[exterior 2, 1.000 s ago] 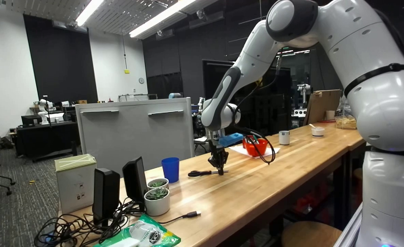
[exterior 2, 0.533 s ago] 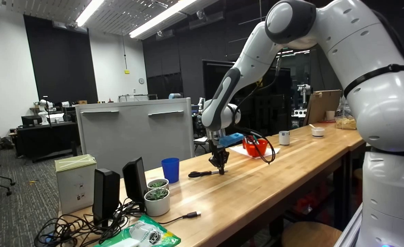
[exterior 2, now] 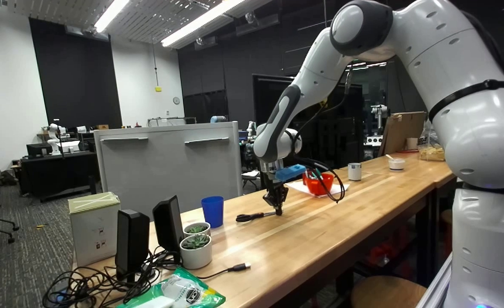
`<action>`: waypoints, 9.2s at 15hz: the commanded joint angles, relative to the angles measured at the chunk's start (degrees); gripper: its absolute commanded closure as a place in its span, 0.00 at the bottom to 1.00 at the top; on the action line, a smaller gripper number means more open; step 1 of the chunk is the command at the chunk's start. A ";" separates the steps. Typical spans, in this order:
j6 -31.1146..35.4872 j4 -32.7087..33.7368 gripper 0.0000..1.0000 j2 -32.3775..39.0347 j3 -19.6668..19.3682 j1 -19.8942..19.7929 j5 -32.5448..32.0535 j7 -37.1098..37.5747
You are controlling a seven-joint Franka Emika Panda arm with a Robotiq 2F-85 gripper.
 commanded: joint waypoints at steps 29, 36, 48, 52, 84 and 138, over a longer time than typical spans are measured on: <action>-5.65 10.94 1.00 5.82 -0.46 -0.08 -1.37 0.12; -8.30 15.45 1.00 8.57 -0.36 0.33 -1.61 0.33; -12.08 23.27 1.00 13.06 -0.09 1.34 -1.91 0.63; -13.12 25.31 1.00 14.23 -0.02 1.69 -1.98 0.61; -15.50 31.07 1.00 17.30 1.69 5.21 -4.78 -0.24; -19.85 34.23 1.00 19.89 4.51 7.64 -6.07 -4.04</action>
